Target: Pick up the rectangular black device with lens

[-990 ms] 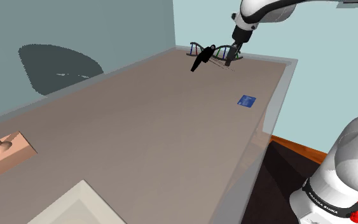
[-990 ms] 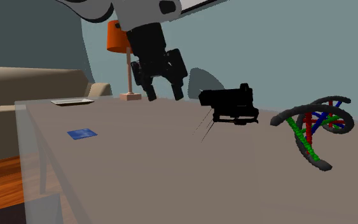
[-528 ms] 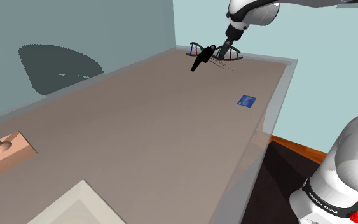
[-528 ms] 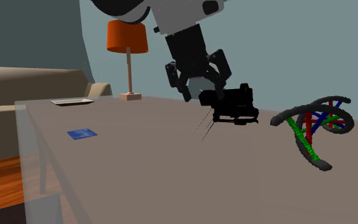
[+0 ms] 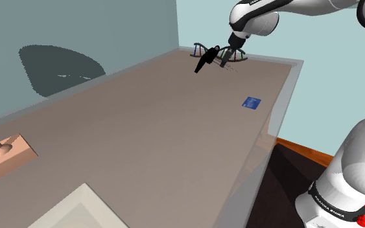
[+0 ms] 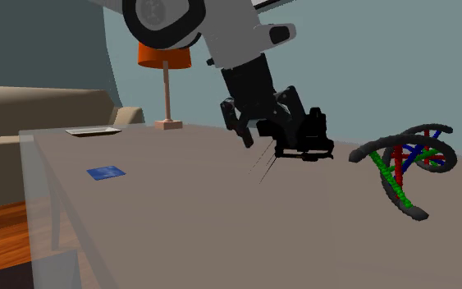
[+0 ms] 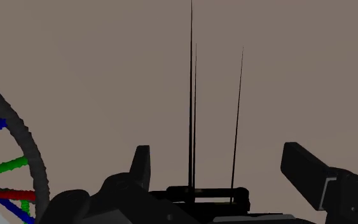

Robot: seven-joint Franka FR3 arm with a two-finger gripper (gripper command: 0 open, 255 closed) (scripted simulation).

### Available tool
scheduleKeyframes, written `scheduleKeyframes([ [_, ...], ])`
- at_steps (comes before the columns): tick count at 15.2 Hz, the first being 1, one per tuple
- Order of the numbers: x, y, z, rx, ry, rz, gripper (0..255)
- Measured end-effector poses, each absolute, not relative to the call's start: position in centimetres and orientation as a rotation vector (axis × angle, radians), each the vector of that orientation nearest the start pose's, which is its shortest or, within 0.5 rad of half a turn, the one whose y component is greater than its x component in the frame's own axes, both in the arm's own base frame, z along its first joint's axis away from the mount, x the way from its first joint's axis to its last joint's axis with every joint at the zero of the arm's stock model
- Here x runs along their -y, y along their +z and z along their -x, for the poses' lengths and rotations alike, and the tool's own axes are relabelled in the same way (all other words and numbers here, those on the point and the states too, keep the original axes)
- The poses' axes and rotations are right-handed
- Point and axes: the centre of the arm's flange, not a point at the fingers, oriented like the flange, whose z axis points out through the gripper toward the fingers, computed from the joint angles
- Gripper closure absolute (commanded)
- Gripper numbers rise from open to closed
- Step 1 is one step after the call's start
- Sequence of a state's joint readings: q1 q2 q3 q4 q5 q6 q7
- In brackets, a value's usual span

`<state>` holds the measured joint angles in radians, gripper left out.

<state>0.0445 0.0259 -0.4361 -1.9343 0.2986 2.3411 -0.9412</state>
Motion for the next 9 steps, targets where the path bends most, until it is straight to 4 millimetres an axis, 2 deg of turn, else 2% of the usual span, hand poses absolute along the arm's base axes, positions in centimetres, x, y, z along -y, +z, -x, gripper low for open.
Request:
scheduleKeyframes([
  [1,22.29,50.91,-55.64,0.594,-0.708,3.051,0],
  [2,22.28,50.77,-55.62,0.594,-0.708,3.051,255],
  [9,22.32,50.67,-55.57,0.594,-0.710,3.051,255],
])
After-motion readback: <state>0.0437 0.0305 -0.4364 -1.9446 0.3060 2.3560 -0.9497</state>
